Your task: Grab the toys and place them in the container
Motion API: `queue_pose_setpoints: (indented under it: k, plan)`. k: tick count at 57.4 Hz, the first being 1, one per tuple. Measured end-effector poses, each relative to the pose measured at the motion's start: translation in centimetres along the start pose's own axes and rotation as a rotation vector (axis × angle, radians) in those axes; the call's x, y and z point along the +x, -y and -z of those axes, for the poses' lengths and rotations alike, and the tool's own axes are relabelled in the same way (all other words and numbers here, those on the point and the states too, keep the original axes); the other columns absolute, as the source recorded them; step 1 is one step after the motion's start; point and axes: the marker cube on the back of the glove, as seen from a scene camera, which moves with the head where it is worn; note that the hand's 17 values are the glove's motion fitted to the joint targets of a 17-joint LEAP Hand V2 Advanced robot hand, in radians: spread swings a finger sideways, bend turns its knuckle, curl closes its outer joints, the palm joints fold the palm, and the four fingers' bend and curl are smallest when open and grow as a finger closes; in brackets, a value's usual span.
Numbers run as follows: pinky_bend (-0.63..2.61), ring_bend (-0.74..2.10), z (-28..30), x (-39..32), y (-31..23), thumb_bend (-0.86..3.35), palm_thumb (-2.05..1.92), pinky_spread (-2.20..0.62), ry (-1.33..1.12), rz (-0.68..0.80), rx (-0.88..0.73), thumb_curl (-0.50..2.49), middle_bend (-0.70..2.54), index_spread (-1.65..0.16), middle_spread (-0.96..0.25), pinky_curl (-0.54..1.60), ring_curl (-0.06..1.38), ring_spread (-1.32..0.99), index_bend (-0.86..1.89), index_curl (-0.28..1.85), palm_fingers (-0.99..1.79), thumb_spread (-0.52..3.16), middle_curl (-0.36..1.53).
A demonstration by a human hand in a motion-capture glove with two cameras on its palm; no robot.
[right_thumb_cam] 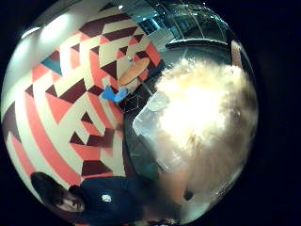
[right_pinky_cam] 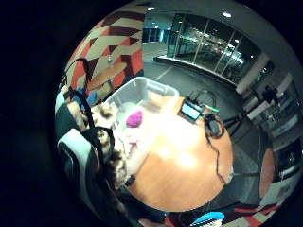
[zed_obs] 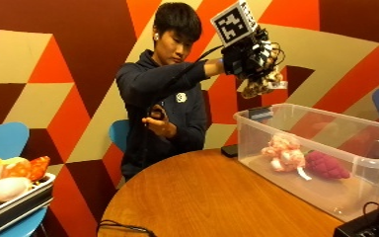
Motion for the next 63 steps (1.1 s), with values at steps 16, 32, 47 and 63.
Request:
queue_pose_setpoints:
  k: [16, 32, 47, 63]
  plan:
    - [1.23, 1.39, -4.8, -1.1, -2.0, 0.07, 0.61, -0.4, 0.027, 0.022, -0.36, 1.05, 0.84, -0.46, -0.2, 0.54, 0.58, -0.27, 0.15, 1.12, 0.71, 0.43, 0.91]
    - [1.15, 1.1, -0.8, 2.7, -3.7, -0.02, 0.22, -0.17, 0.071, -0.007, -0.239, 0.7, 0.6, -0.33, -0.14, 0.43, 0.42, -0.21, 0.16, 0.87, 0.12, 1.11, 0.74]
    - [1.04, 1.06, 2.0, 9.1, -7.2, -0.01, 0.22, -0.12, 0.0, -0.106, -0.221, 0.54, 0.6, -0.28, -0.12, 0.37, 0.39, -0.21, 0.19, 0.79, 0.22, 1.3, 0.69]
    - [0.97, 1.01, 2.8, 12.1, -11.8, -0.01, 0.24, -0.11, -0.014, -0.127, -0.218, 0.45, 0.57, -0.25, -0.11, 0.34, 0.36, -0.21, 0.19, 0.74, 0.28, 1.37, 0.65]
